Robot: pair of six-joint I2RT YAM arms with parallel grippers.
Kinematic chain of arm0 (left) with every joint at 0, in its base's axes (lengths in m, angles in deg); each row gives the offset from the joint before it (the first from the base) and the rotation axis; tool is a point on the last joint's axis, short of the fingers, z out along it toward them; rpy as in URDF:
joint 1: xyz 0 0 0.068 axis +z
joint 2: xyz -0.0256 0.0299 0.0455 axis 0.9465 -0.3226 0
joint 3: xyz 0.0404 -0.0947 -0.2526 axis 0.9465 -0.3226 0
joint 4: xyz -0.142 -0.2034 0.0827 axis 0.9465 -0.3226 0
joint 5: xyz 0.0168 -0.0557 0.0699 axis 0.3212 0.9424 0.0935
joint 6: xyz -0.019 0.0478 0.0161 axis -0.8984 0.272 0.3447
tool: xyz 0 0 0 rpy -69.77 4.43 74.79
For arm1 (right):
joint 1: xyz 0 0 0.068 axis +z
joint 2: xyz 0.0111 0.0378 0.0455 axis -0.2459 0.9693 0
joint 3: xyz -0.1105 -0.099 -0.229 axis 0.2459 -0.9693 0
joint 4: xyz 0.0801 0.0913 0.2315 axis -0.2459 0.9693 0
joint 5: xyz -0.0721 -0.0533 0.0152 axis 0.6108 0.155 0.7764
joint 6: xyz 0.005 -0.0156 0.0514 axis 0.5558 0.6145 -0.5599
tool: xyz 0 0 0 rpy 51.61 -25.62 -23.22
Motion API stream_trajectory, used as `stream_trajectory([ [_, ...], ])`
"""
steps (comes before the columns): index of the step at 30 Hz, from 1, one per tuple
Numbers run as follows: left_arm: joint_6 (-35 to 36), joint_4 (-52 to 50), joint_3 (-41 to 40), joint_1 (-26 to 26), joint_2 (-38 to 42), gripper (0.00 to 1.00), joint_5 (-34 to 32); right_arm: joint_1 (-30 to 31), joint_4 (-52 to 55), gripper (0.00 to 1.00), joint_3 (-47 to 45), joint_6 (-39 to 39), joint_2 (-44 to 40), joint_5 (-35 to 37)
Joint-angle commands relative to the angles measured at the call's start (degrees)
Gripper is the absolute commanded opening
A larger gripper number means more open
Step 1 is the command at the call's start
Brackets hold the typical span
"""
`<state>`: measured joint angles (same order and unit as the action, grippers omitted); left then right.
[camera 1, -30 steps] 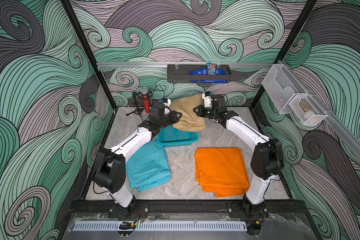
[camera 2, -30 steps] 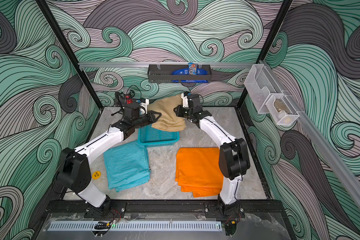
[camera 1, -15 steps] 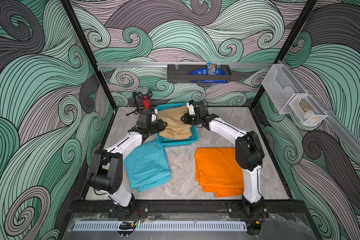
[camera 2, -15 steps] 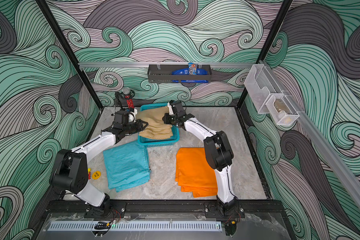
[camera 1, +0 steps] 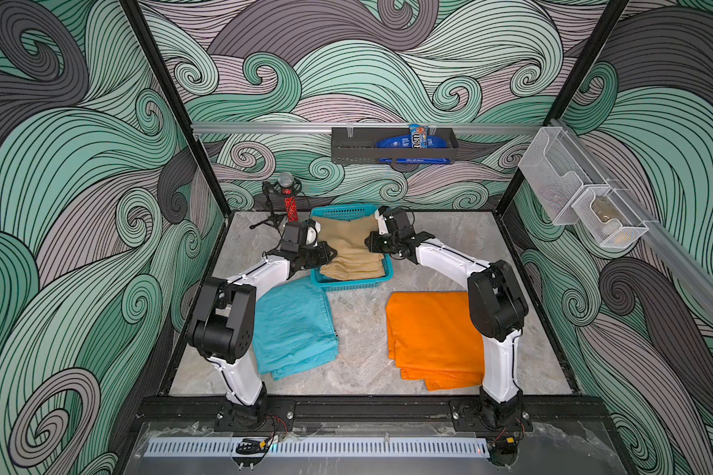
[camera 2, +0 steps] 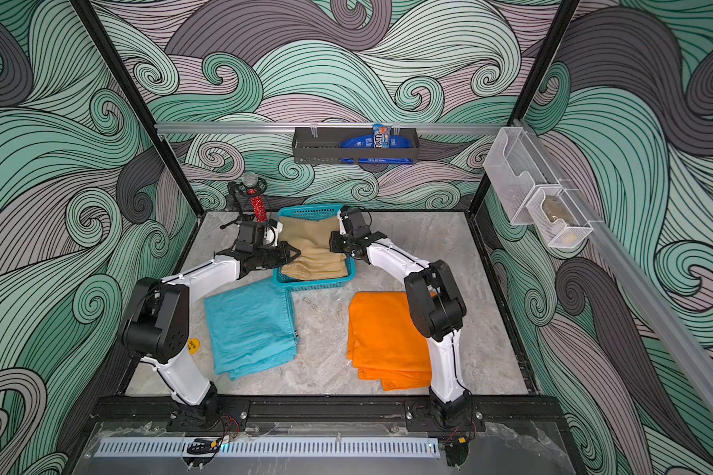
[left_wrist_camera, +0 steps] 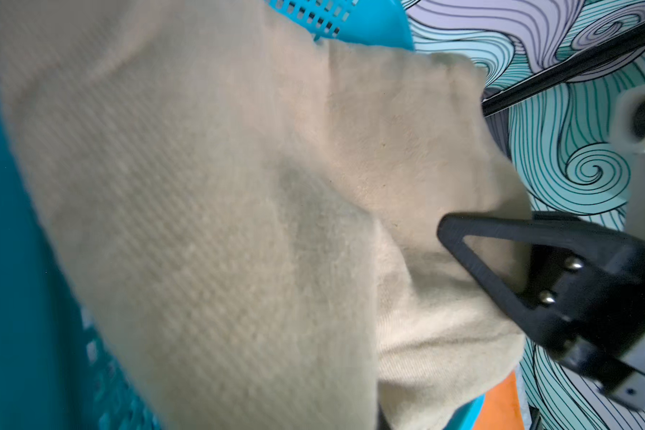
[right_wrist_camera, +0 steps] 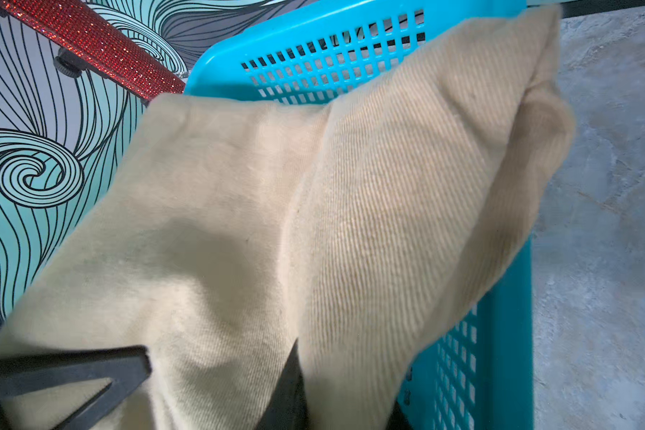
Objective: Put the folded long pants in the basket
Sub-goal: Place the long pant in the basket, then move the long pant to the center of the board.
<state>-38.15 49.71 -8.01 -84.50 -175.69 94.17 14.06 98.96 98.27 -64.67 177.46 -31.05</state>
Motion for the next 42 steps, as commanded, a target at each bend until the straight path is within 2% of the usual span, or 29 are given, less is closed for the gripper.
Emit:
stream_trajectory([
  [1,2.74,-4.16,2.77,0.92,-3.54,0.00,-5.33,-0.70,-2.00,0.00,0.65,1.83,-0.08,2.75],
  [3,3.15,-5.83,4.09,0.93,-5.15,0.03,-5.52,-0.70,-2.13,0.02,1.17,2.10,0.75,2.81],
  [4,3.35,-6.68,4.70,0.93,-5.55,0.15,-5.53,-0.65,-2.02,0.10,1.30,2.12,0.83,2.81],
  [6,3.40,-8.03,5.94,0.93,-5.79,0.45,-5.70,-0.69,-1.99,0.37,1.69,2.57,0.75,2.23],
  [9,2.94,-7.91,6.22,0.93,-3.93,0.63,-7.05,-0.74,-1.95,0.67,2.51,3.63,0.37,2.49],
  [11,2.58,-7.59,6.59,0.93,-2.42,0.71,-7.94,-0.99,-1.96,0.81,3.21,4.33,-0.02,2.58],
  [14,2.23,-7.99,8.06,0.92,-0.40,0.83,-8.56,-1.82,-2.00,0.83,3.96,4.60,-1.33,2.78],
  [15,2.22,-8.20,8.69,0.93,0.21,0.90,-8.52,-2.44,-1.94,0.83,3.95,4.65,-2.06,2.89],
  [16,2.17,-8.39,9.37,0.85,0.77,0.92,-8.35,-2.91,-1.87,0.84,3.90,4.69,-2.77,2.94],
  [17,2.04,-8.61,10.16,0.84,1.17,0.97,-8.17,-3.45,-1.91,0.98,3.59,4.75,-3.77,3.18],
  [25,1.78,-8.52,15.10,-0.26,4.15,0.99,-7.67,-8.40,4.50,1.00,-5.66,9.01,-14.95,4.51],
  [28,2.59,-8.48,16.36,-1.13,5.73,0.99,-8.73,-10.35,9.09,1.00,-14.47,9.72,-20.99,4.16],
  [31,4.04,-7.69,16.20,-2.61,7.88,0.99,-10.46,-10.87,12.64,0.95,-25.97,8.48,-27.86,3.74],
  [35,4.44,-4.63,13.32,-5.77,10.54,0.99,-7.16,-9.90,15.62,0.89,-40.78,3.94,-36.83,1.16],
  [39,1.47,-1.40,7.70,-11.70,12.52,0.98,-3.10,-7.40,17.31,0.87,-49.04,-1.00,-44.06,2.10],
  [42,-2.07,2.18,1.93,-16.26,14.22,0.98,-0.56,-7.38,16.73,0.89,-53.23,-3.99,-46.41,2.84],
])
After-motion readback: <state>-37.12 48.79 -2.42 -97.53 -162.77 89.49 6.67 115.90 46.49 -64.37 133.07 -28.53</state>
